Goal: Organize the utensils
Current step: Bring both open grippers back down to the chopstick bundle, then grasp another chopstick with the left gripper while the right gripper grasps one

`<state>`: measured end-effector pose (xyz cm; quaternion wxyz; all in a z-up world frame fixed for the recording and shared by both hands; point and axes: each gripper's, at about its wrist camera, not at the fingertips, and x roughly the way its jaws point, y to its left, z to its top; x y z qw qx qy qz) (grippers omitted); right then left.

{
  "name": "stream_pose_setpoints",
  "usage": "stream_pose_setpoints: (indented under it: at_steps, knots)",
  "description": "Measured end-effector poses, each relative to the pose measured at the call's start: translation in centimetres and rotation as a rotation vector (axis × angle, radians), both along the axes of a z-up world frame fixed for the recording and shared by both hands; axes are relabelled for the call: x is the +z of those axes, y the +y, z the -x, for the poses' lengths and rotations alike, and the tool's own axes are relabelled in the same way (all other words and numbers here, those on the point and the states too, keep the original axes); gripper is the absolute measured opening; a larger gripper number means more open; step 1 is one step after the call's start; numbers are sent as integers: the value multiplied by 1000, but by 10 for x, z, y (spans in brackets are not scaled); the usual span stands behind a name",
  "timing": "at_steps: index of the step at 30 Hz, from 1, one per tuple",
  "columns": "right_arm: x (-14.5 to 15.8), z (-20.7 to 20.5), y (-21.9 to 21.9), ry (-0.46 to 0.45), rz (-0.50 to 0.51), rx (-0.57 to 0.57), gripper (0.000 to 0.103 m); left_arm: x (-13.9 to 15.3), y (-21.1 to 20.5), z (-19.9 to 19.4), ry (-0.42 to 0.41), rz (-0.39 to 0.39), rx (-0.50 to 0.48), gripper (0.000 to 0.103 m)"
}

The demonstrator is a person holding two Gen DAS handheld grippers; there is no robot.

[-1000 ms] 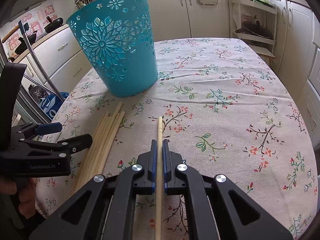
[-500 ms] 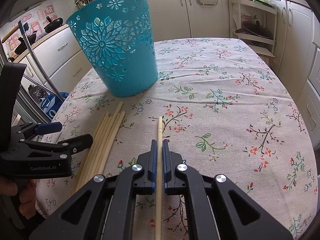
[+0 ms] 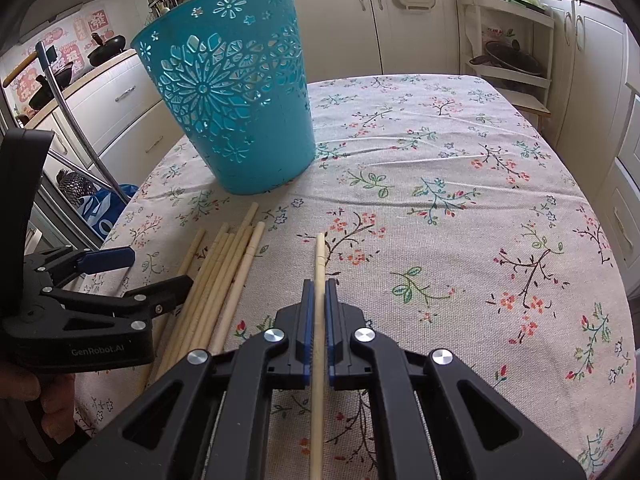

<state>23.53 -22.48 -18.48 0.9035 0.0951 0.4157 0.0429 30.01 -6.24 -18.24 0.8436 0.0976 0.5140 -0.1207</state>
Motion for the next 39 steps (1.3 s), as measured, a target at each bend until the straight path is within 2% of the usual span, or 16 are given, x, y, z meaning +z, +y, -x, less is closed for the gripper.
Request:
stream_pose_setpoints:
  at_steps: [6,9,11,14,17,24,28,34,37,39]
  knots:
    - [2,-12,8,29,39,28,16,-1,-1,-5,-5,5,11,74]
    - [2,-15,14,41,90,44,17,1,-5,-4,-12,10,-20,57]
    - [2,-14,19,48,136,71,17,2,-12,-1,-15,15,-57,38]
    - [3,-11,22,55,178,100,15,4,-21,2,-12,22,-93,19]
    - [2,-8,18,49,161,100,13,5,-26,4,-8,34,-116,8]
    - [1,-4,6,30,83,69,8,5,-25,4,4,66,-119,5]
    - [1,-4,0,23,36,59,8,13,-22,8,-22,75,-122,4]
    - [0,-4,0,17,28,59,8,27,-24,11,-55,88,-142,4]
    - [0,-6,-5,21,2,51,5,42,-24,16,-87,123,-171,4]
    - [-1,-6,-9,25,-29,44,4,59,-21,19,-118,182,-194,4]
